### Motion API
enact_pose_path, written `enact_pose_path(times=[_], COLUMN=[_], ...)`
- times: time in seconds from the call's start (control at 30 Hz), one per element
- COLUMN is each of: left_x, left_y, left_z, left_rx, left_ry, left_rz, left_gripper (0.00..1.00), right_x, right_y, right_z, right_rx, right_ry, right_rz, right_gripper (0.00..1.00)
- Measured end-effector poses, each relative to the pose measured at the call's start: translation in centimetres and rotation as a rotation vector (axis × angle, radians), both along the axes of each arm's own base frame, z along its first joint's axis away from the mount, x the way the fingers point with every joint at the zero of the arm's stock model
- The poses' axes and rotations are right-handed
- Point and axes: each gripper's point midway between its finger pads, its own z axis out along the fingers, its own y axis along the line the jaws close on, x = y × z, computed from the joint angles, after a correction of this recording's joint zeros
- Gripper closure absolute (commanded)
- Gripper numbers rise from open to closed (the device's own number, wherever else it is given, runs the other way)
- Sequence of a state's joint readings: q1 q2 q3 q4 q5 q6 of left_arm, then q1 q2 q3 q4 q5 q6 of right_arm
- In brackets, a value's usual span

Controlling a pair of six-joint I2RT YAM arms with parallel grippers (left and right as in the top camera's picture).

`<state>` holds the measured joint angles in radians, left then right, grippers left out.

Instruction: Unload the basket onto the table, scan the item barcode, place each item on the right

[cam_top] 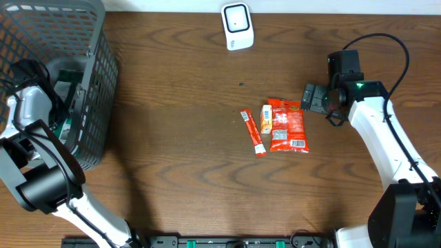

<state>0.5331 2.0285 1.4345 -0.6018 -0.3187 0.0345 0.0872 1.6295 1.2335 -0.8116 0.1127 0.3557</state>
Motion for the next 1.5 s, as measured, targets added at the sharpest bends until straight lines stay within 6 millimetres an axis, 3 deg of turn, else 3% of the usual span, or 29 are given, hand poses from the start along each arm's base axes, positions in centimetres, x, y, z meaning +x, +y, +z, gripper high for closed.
enact_pose_path(times=[0.23,0.37,0.5,0.63,0.77,0.9,1.07,1.13,1.23,1.33,1.5], left_x=[-0.3,0.2,0.8,0.0,-0.9,-1.7,-3.8,-4.9,-6.3,-6.7,-5.7], left_y=[0.0,0.3,0.6,0.2,-1.2,-5.0,-13.0,-16.2,-20.9,-24.7,-31.2], left_z=[0.7,3.5,10.9,20.1,27.1,33.6,40.3,41.3,40.8,38.9,34.4], left_rx=[0.004,0.038,0.136,0.257,0.351,0.413,0.390,0.329,0.177,0.024,-0.170], left_ry=[0.010,-0.062,-0.235,-0.434,-0.606,-0.784,-1.021,-1.084,-1.119,-1.091,-0.948], left_rz=[0.004,0.005,0.006,0.008,-0.008,-0.075,-0.213,-0.261,-0.326,-0.374,-0.474], left_gripper=[0.93,0.93,0.93,0.93,0.93,0.93,0.93,0.93,0.93,0.93,0.93], right_x=[0.0,0.0,0.0,0.0,0.0,0.0,0.0,0.0,0.0,0.0,0.0], right_y=[0.0,0.0,0.0,0.0,0.0,0.0,0.0,0.0,0.0,0.0,0.0], right_z=[0.0,0.0,0.0,0.0,0.0,0.0,0.0,0.0,0.0,0.0,0.0], right_rx=[0.000,0.000,0.000,0.000,0.000,0.000,0.000,0.000,0.000,0.000,0.000], right_ry=[0.000,0.000,0.000,0.000,0.000,0.000,0.000,0.000,0.000,0.000,0.000], right_rz=[0.000,0.000,0.000,0.000,0.000,0.000,0.000,0.000,0.000,0.000,0.000], right_gripper=[0.01,0.01,0.01,0.01,0.01,0.01,0.01,0.01,0.01,0.01,0.01])
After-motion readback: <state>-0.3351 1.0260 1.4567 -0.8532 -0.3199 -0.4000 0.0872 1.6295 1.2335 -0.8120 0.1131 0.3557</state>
